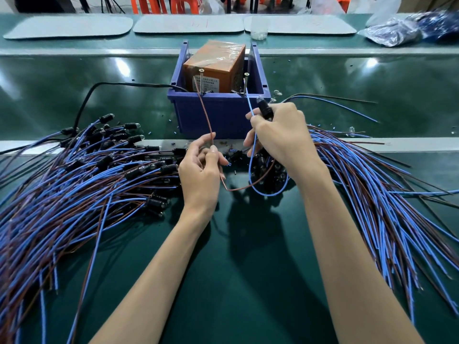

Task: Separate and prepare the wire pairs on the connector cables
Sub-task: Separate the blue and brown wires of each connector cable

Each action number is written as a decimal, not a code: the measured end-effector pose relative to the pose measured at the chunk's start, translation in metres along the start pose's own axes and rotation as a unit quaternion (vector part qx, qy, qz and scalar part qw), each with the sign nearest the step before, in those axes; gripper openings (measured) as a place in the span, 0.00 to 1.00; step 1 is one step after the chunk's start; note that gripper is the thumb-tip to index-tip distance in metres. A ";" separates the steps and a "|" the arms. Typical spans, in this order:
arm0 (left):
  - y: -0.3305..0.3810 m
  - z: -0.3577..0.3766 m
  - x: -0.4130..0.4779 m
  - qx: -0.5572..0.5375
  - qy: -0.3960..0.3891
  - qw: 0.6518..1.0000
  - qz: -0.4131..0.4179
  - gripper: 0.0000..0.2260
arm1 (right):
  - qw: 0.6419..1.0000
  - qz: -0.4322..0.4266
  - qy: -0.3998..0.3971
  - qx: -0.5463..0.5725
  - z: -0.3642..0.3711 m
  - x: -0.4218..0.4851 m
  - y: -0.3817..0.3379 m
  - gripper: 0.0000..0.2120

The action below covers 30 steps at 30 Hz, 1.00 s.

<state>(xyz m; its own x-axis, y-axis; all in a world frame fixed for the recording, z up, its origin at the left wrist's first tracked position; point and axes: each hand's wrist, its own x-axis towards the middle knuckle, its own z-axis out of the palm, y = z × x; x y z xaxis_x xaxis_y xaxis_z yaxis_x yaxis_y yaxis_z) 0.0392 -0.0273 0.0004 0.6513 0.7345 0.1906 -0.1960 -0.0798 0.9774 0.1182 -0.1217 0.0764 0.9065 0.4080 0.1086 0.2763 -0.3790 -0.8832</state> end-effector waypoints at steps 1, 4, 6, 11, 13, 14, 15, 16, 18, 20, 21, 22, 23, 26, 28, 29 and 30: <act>0.000 0.000 0.000 0.002 -0.002 1.000 0.001 0.09 | 1.000 -0.001 -0.009 -0.002 -0.001 0.000 0.000 0.08; -0.001 0.000 0.000 0.006 -0.012 1.000 0.005 0.09 | 0.999 -0.011 -0.037 -0.008 -0.001 -0.002 -0.002 0.10; -0.001 0.000 -0.001 0.010 -0.019 1.000 0.007 0.09 | 0.998 -0.015 -0.053 -0.010 -0.001 -0.002 -0.003 0.10; -0.002 -0.001 -0.002 0.038 -0.032 0.998 0.025 0.08 | 0.997 -0.030 -0.075 -0.015 0.000 -0.004 -0.004 0.09; -0.002 -0.001 -0.002 0.046 -0.037 0.998 0.032 0.07 | 0.996 -0.038 -0.083 -0.017 0.000 -0.005 -0.004 0.09; -0.002 -0.001 -0.002 0.047 -0.040 0.998 0.034 0.07 | 0.995 -0.042 -0.088 -0.018 0.000 -0.005 -0.004 0.09; -0.002 -0.001 -0.003 0.047 -0.042 0.997 0.036 0.07 | 0.994 -0.046 -0.093 -0.020 0.000 -0.005 -0.004 0.09; -0.001 -0.001 -0.003 0.046 -0.044 0.997 0.038 0.07 | 0.994 -0.051 -0.097 -0.023 0.000 -0.006 -0.005 0.08; 0.000 0.000 -0.004 0.044 -0.045 0.997 0.040 0.06 | 0.992 -0.059 -0.105 -0.026 0.000 -0.006 -0.005 0.08; 0.001 0.000 -0.004 0.044 -0.045 0.997 0.043 0.06 | 0.991 -0.071 -0.107 -0.034 0.001 -0.007 -0.006 0.08; 0.001 0.000 -0.004 0.044 -0.046 0.997 0.045 0.06 | 0.991 -0.077 -0.105 -0.036 0.001 -0.007 -0.007 0.08; 0.001 0.000 -0.004 0.043 -0.047 0.997 0.046 0.06 | 0.991 -0.081 -0.103 -0.036 0.002 -0.007 -0.007 0.08; 0.001 0.000 -0.004 0.041 -0.049 0.997 0.048 0.07 | 0.991 -0.082 -0.102 -0.035 0.002 -0.007 -0.007 0.07; 0.001 0.000 -0.004 0.034 -0.052 0.997 0.047 0.07 | 0.990 -0.085 -0.103 -0.034 0.002 -0.006 -0.007 0.07; 0.001 0.000 -0.005 0.026 -0.054 0.997 0.043 0.07 | 0.990 -0.090 -0.101 -0.037 0.003 -0.006 -0.007 0.08; 0.002 0.000 -0.005 0.022 -0.055 0.997 0.042 0.07 | 0.990 -0.092 -0.099 -0.037 0.003 -0.007 -0.007 0.09; 0.002 0.000 -0.005 0.020 -0.055 0.997 0.041 0.07 | 0.990 -0.093 -0.098 -0.037 0.004 -0.007 -0.007 0.09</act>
<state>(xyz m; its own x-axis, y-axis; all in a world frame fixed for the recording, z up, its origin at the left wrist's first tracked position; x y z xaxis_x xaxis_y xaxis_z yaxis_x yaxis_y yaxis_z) 0.0360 -0.0314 0.0009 0.7119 0.6455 0.2767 -0.2234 -0.1655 0.9606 0.1090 -0.1187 0.0800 0.7604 0.6271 0.1690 0.4618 -0.3391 -0.8196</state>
